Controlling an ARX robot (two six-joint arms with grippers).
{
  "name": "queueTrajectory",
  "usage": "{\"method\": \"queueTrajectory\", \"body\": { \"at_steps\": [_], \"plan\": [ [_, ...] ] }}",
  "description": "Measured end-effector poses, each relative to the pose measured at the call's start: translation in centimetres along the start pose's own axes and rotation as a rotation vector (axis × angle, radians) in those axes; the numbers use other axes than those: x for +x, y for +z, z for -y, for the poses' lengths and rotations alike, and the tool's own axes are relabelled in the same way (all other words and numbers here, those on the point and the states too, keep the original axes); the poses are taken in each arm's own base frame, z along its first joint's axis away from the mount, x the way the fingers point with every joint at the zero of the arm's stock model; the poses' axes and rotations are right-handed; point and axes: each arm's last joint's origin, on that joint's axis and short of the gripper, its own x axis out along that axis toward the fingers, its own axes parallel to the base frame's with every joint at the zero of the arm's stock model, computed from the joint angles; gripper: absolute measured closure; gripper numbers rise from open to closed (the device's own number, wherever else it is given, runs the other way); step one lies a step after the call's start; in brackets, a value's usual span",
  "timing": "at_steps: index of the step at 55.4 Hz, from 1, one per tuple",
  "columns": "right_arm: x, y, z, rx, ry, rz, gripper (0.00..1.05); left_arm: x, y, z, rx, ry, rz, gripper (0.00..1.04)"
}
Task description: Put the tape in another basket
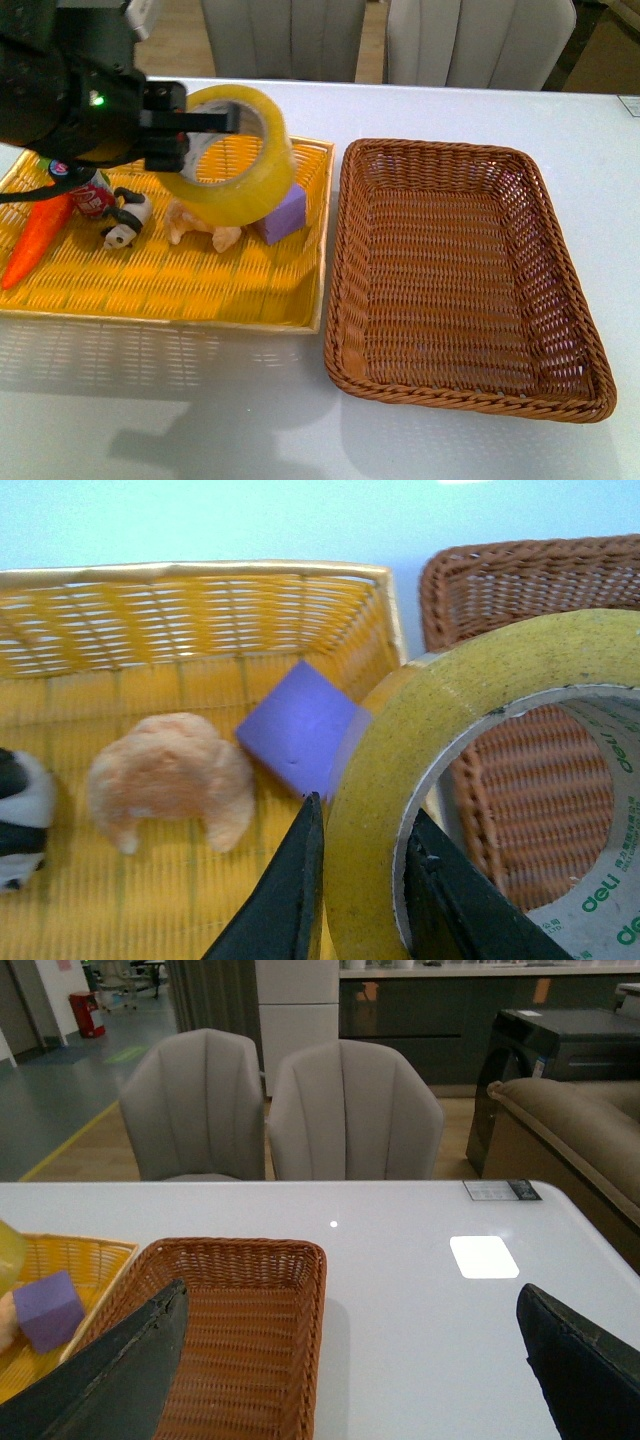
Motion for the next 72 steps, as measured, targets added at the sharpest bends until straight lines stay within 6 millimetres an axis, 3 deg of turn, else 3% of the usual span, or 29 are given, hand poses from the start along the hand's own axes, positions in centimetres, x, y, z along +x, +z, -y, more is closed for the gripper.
{"method": "queueTrajectory", "body": {
  "at_steps": [21,36,56,72],
  "plan": [
    [0.0,0.0,0.0,0.0,0.0,0.0,0.09,3.9,-1.2,7.1,0.057,-0.113,-0.078,0.9],
    [0.0,0.0,0.0,0.0,0.0,0.0,0.09,5.7,-2.4,9.2,0.079,-0.131,-0.125,0.9],
    [0.0,0.0,0.0,0.0,0.0,0.0,0.09,5.9,-3.3,10.7,0.078,-0.174,-0.166,0.9],
    [0.0,0.0,0.0,0.0,0.0,0.0,0.09,5.7,-3.7,11.2,0.047,-0.212,-0.167,0.42]
  ]
}}
